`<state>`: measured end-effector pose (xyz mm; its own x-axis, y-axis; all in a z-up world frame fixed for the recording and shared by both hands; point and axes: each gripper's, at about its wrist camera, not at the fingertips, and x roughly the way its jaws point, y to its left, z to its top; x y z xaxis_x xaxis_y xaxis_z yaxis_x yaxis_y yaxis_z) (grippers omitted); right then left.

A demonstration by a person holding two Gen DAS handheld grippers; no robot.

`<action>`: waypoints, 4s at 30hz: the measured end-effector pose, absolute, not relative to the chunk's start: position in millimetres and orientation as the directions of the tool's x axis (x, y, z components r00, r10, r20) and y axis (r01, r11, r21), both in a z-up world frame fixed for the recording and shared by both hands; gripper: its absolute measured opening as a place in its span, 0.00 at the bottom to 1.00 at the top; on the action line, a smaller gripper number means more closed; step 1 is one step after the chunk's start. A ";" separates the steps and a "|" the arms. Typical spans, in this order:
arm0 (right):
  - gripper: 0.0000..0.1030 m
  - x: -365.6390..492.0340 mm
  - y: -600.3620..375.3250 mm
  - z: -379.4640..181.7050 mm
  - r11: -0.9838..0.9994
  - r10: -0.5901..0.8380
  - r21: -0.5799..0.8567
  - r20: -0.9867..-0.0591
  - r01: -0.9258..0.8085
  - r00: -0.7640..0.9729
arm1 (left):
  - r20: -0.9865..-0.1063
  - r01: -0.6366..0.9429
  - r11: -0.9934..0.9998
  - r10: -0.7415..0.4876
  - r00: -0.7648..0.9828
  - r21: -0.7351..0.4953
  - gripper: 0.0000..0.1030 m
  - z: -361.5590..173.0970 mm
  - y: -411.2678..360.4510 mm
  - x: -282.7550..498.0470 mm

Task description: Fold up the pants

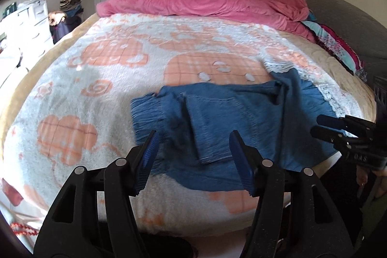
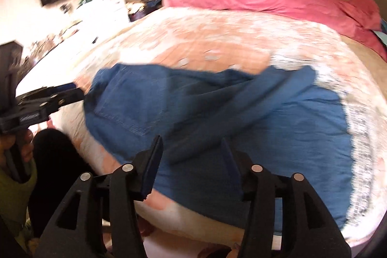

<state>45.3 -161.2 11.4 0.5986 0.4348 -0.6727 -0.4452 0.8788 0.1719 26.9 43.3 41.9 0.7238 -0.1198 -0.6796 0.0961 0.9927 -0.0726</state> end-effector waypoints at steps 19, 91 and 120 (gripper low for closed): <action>0.64 75.7 -249.1 35.8 0.963 0.270 0.173 -0.647 -0.208 0.713 | -0.781 0.462 0.861 -0.435 0.449 -0.213 0.52 2.0 -95.3 102.9; 0.42 80.0 -372.4 -28.6 0.850 0.254 0.504 -0.646 0.153 0.720 | -0.768 0.622 0.782 -0.427 0.477 -0.049 0.05 -33.2 -134.2 97.2; 0.15 3.1 -384.9 -17.7 0.840 0.287 0.522 -0.658 0.147 0.696 | -0.749 0.652 0.753 -0.483 0.453 -0.091 0.01 -14.8 -104.9 49.9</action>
<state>3.1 -384.9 -17.7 0.6958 0.2873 -0.6583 0.1468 0.8402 0.5220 49.9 -104.9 -14.8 0.4531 -0.4827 -0.7495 0.6517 0.7530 -0.0910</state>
